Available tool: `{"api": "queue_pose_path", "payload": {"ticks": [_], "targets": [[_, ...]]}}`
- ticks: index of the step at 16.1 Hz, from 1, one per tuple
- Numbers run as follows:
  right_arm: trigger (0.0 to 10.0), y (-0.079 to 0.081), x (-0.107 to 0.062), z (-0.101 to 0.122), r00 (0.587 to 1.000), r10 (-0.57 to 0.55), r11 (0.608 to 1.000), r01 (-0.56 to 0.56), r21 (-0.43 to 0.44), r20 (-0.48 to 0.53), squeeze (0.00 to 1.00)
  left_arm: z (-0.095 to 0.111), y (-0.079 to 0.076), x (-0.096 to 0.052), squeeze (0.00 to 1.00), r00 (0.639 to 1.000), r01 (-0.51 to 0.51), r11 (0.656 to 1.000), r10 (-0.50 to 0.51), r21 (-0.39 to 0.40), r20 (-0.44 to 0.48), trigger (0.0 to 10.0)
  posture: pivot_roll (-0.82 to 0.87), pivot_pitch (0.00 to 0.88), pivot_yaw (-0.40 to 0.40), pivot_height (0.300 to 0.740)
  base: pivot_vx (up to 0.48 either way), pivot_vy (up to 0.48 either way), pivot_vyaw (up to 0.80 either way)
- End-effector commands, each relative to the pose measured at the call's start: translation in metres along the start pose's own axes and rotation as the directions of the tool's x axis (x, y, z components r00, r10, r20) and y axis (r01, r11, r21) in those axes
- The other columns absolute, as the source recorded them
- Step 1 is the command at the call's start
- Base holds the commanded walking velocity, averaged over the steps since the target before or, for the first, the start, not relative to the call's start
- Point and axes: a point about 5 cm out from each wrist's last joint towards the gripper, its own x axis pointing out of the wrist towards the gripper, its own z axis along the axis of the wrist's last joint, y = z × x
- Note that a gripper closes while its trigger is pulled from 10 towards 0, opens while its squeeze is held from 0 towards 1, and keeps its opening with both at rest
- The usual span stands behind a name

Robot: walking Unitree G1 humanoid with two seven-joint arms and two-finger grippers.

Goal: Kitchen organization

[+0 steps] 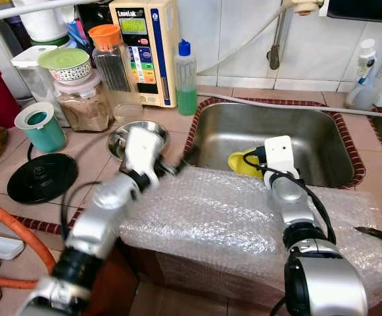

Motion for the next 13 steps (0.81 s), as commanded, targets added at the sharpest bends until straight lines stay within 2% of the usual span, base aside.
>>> {"api": "queue_pose_path", "payload": {"ticks": [1,4,6,7,9,11,13], "targets": [[10.0,0.002,0.001,-0.001,1.0,0.021,0.999,-0.02,0.046,-0.023,1.0,0.006,0.016,0.002,0.0,0.997,-0.081,0.997,0.081,0.01,0.015,10.0,0.02,0.0,0.096,0.74,0.0,0.0,0.0],[10.0,0.004,0.002,0.007,0.999,0.05,0.991,-0.052,0.125,0.012,1.0,0.007,0.046,0.002,0.0,0.966,-0.258,0.966,0.257,-0.007,-0.021,10.0,0.0,0.0,0.102,0.74,0.0,0.0,0.0],[10.0,0.006,0.002,0.011,0.996,0.08,0.979,-0.083,0.186,0.026,1.0,0.006,0.055,-0.004,0.0,0.953,-0.303,0.953,0.303,0.009,-0.015,10.0,-0.01,0.0,0.102,0.74,0.0,0.0,0.0],[10.0,0.006,0.002,0.011,0.996,0.083,0.978,-0.086,0.189,0.026,1.0,0.005,0.056,-0.005,0.0,0.951,-0.308,0.951,0.308,0.015,-0.017,10.0,-0.01,0.0,0.102,0.74,0.0,0.0,0.0],[10.0,0.005,0.001,0.016,0.994,0.087,0.976,-0.099,0.196,0.068,1.0,-0.002,0.057,-0.016,0.0,0.952,-0.303,0.947,0.305,0.102,0.001,10.0,-0.01,0.0,0.084,0.74,0.0,0.0,0.0],[10.0,0.005,-0.001,0.024,0.986,0.099,0.971,-0.125,0.203,0.132,1.0,-0.009,0.057,-0.025,0.0,0.949,-0.314,0.944,0.316,0.105,-0.006,10.0,0.0,0.0,0.077,0.74,0.0,0.0,0.0],[10.0,-0.003,-0.002,0.022,0.994,0.022,0.973,-0.047,0.224,0.11,1.0,-0.014,0.056,-0.034,0.0,0.945,-0.324,0.939,0.327,0.114,-0.007,10.0,0.0,0.0,0.072,0.74,0.0,0.0,0.0]]}}
